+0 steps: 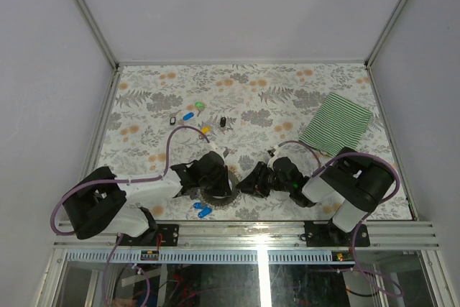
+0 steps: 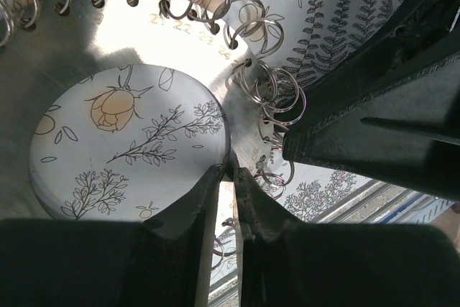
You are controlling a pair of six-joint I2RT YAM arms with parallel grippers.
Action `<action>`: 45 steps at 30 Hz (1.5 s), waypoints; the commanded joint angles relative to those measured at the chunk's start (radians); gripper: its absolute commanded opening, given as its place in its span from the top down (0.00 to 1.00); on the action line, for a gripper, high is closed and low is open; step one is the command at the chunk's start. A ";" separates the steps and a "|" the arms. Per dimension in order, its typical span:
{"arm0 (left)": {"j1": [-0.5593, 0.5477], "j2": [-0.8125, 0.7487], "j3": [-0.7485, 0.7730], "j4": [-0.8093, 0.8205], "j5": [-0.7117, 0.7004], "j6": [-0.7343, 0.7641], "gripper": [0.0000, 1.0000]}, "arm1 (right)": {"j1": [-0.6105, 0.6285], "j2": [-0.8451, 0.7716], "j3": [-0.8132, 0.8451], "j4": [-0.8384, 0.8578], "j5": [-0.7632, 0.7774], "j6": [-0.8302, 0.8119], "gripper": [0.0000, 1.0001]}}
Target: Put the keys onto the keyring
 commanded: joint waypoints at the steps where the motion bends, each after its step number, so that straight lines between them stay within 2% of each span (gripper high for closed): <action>1: -0.005 0.002 0.012 0.035 -0.005 0.003 0.85 | 0.008 0.009 -0.006 -0.061 0.069 -0.060 0.58; 5: -0.005 0.011 0.025 0.036 -0.002 0.006 0.85 | 0.009 0.010 0.009 -0.066 0.068 -0.078 0.58; 22: -0.004 0.024 0.057 0.048 0.014 0.007 0.87 | 0.007 0.136 0.001 0.179 0.040 -0.012 0.57; 39: -0.005 0.028 0.067 0.037 0.002 0.008 0.88 | 0.009 0.129 -0.002 0.183 0.039 -0.038 0.80; 45: -0.004 0.017 0.070 0.028 -0.009 0.007 0.88 | 0.009 0.092 0.007 0.133 0.043 -0.082 0.90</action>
